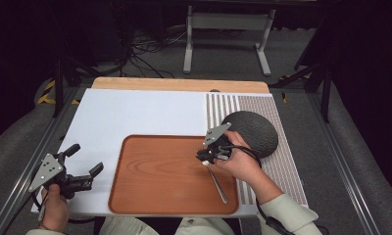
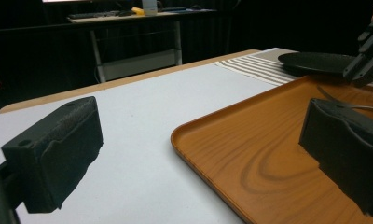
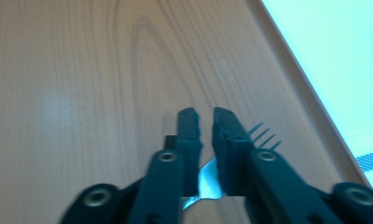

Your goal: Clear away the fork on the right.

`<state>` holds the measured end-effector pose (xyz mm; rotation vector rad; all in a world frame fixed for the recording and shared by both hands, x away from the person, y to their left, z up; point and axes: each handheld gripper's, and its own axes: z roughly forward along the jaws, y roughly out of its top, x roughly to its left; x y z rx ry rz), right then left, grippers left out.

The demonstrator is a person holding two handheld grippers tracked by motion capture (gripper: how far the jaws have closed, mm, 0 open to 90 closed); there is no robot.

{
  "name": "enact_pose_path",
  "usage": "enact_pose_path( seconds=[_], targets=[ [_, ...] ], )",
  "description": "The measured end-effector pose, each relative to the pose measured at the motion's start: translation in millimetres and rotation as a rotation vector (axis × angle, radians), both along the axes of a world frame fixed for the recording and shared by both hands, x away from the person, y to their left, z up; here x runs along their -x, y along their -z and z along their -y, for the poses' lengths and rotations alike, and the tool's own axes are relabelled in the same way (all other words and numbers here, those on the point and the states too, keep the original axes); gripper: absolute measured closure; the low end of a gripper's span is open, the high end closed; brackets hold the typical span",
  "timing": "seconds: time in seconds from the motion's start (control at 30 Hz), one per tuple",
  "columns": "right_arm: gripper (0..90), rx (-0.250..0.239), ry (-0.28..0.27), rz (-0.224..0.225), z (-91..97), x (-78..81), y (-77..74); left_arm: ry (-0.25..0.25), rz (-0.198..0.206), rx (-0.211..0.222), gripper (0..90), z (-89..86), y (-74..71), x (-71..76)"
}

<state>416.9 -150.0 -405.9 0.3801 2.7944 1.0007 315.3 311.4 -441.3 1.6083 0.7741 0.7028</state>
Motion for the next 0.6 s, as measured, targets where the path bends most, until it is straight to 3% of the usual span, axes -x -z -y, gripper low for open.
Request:
enact_pose_path(
  seconds=[0.1, 0.6],
  targets=[
    [89.7, 0.013, -0.007, -0.015, -0.8, -1.6, 7.5, -0.001, 0.001, 0.001, 0.0, -0.3, 0.2, -0.2],
    [89.8, 0.068, -0.001, -0.052, -3.5, -6.1, 28.3, -0.001, 0.000, 0.001, 0.0, -0.3, -0.2, 0.1]
  ],
)
